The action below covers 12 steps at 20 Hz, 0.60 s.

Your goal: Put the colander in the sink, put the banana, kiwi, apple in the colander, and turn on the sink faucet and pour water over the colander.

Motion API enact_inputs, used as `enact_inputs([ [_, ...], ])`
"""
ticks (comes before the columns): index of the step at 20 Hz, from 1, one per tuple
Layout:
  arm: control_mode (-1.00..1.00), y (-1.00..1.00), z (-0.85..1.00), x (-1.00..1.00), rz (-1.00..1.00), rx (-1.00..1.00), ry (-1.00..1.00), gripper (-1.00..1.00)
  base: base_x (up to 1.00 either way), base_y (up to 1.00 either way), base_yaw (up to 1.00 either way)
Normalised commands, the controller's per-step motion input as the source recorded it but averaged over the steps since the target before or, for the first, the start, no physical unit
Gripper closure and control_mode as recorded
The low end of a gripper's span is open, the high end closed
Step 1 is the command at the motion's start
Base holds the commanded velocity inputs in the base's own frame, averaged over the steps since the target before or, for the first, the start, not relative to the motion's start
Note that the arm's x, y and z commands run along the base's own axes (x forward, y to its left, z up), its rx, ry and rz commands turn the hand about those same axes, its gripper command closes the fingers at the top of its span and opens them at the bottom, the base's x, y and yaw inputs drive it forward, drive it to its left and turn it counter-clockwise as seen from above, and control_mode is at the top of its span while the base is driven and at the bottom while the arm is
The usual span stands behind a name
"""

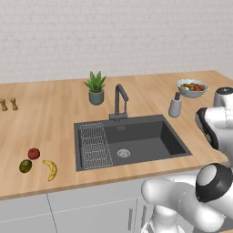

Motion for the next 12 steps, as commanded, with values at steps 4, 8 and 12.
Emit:
enact_inputs([
  [4, -1.0, -0.09, -0.31, 0.48, 0.0, -0.03, 0.12, -1.0, 0.0, 0.0, 0.0],
  [8, -1.0, -0.21, -0.17, 0.27, 0.0, -0.02, 0.01, -1.0, 0.0, 0.0, 0.0],
  [12, -1.0, -0.18, -0.18, 0.19, 0.0, -0.04, 0.0, -1.0, 0.0, 0.0, 0.0],
])
